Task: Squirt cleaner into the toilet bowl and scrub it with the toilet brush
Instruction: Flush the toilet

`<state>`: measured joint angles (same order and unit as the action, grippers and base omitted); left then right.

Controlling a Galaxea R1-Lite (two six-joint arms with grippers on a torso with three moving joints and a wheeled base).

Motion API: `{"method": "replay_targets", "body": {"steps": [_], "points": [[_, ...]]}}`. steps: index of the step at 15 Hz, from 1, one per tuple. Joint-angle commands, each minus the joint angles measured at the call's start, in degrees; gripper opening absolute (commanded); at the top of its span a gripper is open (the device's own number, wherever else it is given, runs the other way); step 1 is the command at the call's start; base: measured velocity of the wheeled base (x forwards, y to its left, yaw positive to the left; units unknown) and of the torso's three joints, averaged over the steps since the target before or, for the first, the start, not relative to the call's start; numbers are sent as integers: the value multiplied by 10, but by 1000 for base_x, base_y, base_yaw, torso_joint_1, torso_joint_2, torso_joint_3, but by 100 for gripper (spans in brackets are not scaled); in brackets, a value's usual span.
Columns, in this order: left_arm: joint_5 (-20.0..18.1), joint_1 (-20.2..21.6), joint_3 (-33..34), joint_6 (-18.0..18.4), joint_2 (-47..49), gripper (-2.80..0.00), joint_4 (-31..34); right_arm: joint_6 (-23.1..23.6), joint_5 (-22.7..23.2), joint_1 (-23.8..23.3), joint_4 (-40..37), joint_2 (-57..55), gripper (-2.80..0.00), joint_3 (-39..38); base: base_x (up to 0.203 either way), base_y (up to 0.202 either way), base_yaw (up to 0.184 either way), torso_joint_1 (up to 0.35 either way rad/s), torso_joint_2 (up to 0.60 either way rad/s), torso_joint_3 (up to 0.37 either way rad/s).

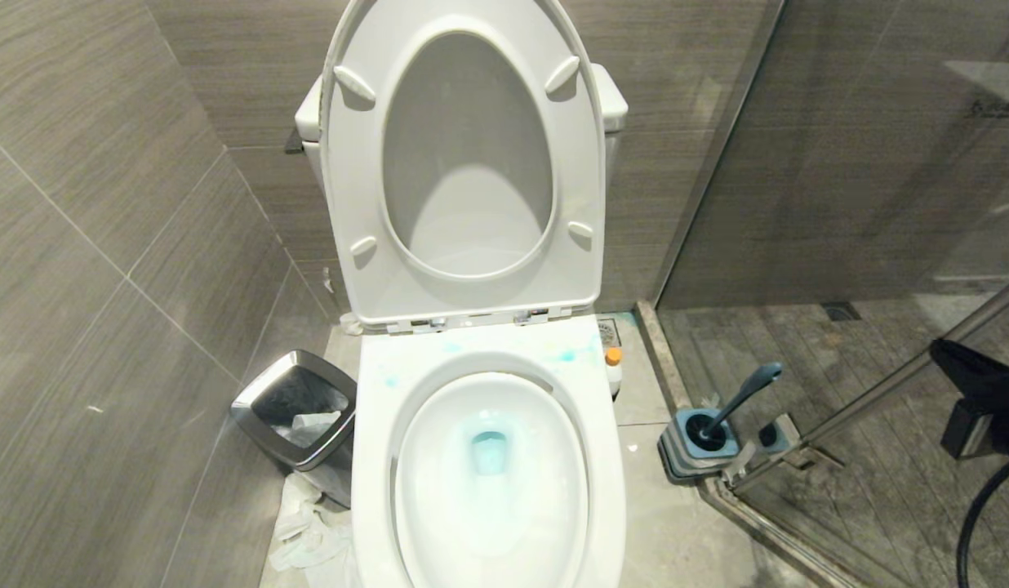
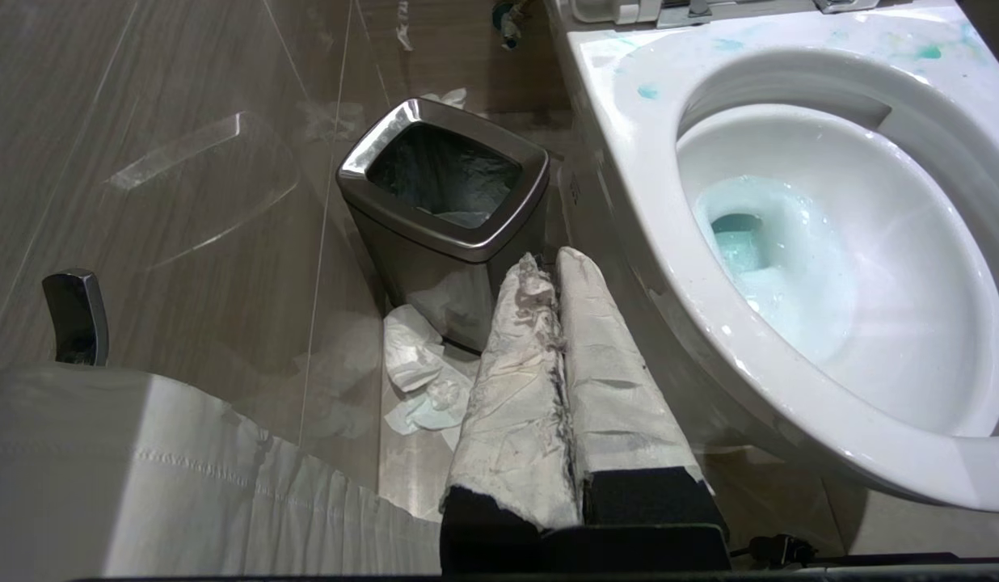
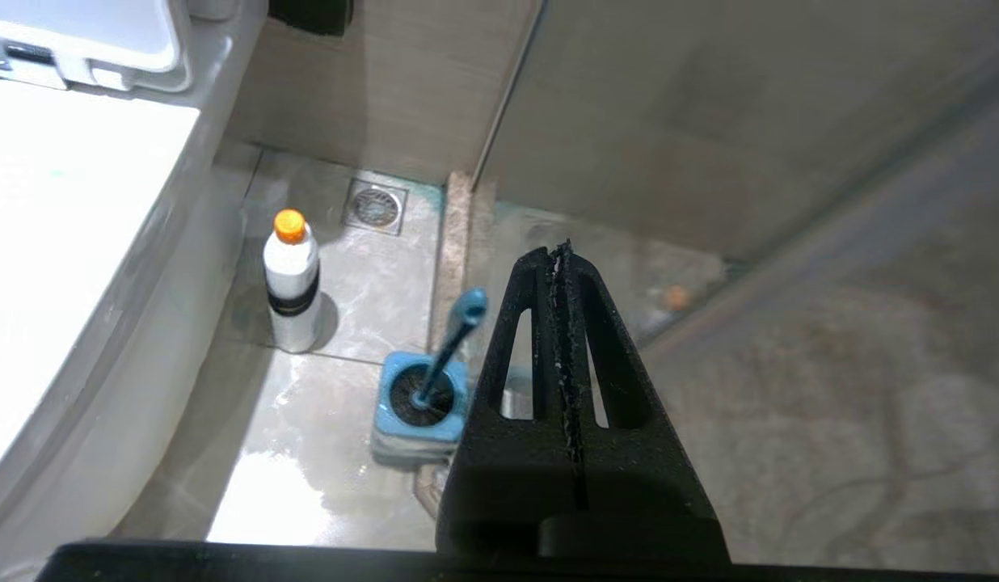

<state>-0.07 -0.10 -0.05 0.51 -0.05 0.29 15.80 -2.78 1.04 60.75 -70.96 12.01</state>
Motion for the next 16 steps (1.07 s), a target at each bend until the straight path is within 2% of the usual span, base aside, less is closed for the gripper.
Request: {"method": "replay_targets", "body": {"steps": [1,6,12,14,16], "points": [[0,0,0,0,0,-280,0,5,-5,0,-57,126,-280,-10,0,0,0,0,0,0],[0,0,0,0,0,-280,0,10,-34,0,-288,363,-280,-13,0,0,0,0,0,0],[1,0,0,-2,0,-280,0,29,-34,-2,-661,670,-280,17,0,0,0,0,0,0],[1,0,0,-2,0,-280,0,29,-23,-4,-708,710,-280,0,0,0,0,0,0,0],[1,0,0,-2,0,-280,0,12,-19,-4,-651,709,-280,-69,0,0,0,0,0,0]]}}
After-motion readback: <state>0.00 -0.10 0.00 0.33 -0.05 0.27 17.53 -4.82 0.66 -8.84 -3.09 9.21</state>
